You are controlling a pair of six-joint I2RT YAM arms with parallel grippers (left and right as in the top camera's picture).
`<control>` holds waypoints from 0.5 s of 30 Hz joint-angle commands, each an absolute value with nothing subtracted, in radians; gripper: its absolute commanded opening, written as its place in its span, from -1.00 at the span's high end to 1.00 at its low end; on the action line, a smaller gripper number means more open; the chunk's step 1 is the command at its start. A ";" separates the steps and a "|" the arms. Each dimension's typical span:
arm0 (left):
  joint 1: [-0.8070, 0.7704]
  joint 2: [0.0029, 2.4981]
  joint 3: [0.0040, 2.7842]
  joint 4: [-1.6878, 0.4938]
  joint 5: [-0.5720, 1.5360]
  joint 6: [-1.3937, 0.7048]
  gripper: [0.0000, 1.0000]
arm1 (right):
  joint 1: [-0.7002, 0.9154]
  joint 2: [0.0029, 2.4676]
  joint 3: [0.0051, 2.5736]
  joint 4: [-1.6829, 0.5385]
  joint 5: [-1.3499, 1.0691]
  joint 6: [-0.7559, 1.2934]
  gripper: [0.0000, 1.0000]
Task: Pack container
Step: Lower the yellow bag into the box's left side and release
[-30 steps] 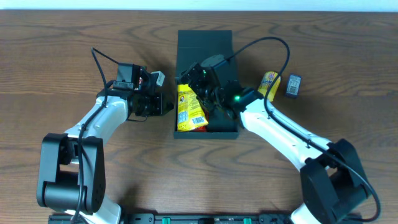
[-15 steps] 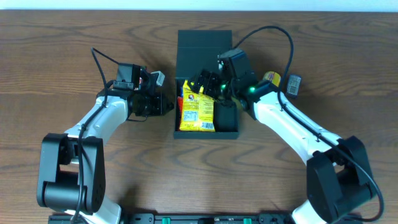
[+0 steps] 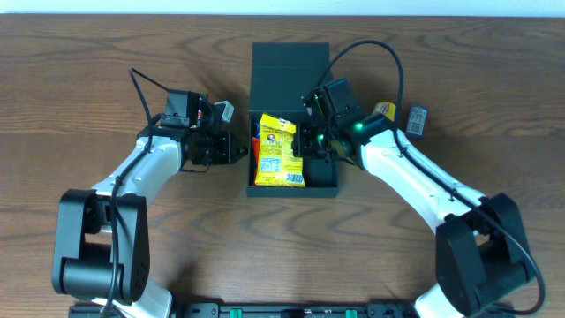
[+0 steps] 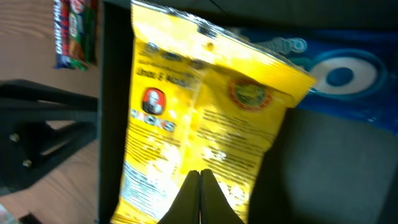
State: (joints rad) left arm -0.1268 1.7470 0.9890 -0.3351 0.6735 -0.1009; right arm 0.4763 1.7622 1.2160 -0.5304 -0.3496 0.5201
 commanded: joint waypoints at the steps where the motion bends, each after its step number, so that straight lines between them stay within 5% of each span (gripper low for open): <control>1: -0.123 1.754 0.982 -0.335 0.670 -0.094 0.53 | 0.455 1.733 1.217 -0.556 -0.353 0.454 0.97; 15: -0.123 1.754 0.982 -0.335 0.670 -0.094 0.52 | 0.441 1.735 1.222 -0.626 -0.152 0.467 0.97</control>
State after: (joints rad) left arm -0.1268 1.7470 0.9890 -0.3351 0.6739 -0.1009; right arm 0.4622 1.7580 1.2160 -0.6220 -0.2291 0.4629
